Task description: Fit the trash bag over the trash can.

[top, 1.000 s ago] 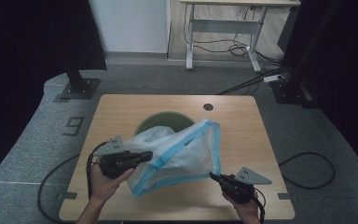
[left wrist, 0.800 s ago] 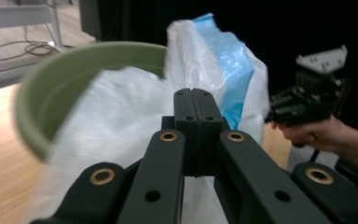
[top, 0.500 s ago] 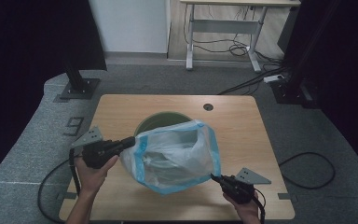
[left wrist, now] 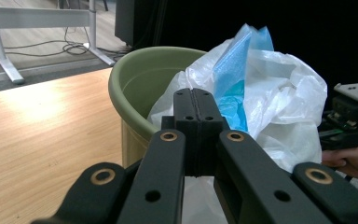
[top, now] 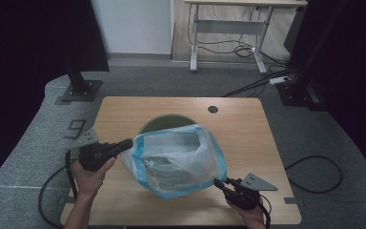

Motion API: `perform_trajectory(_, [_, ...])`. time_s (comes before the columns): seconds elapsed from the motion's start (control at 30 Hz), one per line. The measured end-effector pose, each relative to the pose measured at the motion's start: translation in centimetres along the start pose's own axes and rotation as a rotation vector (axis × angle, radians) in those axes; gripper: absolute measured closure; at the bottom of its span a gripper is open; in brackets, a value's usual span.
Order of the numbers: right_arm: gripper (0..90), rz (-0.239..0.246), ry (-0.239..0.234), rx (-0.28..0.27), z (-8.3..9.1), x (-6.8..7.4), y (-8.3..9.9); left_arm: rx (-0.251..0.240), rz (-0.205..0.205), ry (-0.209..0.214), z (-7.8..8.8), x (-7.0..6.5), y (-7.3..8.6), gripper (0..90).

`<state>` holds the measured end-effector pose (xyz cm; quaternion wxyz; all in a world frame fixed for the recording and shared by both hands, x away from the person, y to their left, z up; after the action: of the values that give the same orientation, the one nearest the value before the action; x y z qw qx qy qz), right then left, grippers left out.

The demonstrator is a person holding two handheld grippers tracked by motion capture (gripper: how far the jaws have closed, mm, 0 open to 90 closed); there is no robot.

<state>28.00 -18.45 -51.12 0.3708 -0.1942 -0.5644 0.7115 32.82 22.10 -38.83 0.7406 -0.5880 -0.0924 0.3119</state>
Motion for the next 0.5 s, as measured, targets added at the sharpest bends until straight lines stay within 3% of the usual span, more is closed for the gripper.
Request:
perform_trajectory(0.07, [50.1, -0.017, -0.012, -0.023, 0.8, 0.1, -0.5, -0.003, 0.002, -0.002, 0.0, 0.0, 0.0, 90.0])
perform_trajectory(0.17, [42.4, -0.011, 0.031, -0.05, 2.6, 0.1, -1.1, -0.005, 0.002, 0.0, 0.1, 0.1, 0.0, 90.0])
perform_trajectory(0.37, [39.8, -0.019, 0.061, -0.118, 5.2, -0.3, -3.1, -0.007, 0.001, 0.005, 0.0, 0.1, -0.1, 90.0])
perform_trajectory(0.5, [40.5, -0.013, 0.077, -0.146, 5.1, -1.0, -5.1, -0.001, 0.0, 0.004, 0.0, 0.1, -0.1, 90.0])
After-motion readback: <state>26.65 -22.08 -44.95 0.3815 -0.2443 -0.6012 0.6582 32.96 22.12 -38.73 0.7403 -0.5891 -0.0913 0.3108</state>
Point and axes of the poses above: each handheld gripper's, and its own axes: z roughly backward along the jaws, y roughly out of its underside, x roughly to its left, the point moved 4 cm from there along -z, roughly forward along the jaws, and after that the axes turned 4 degrees about y, right-handed, at the moved point
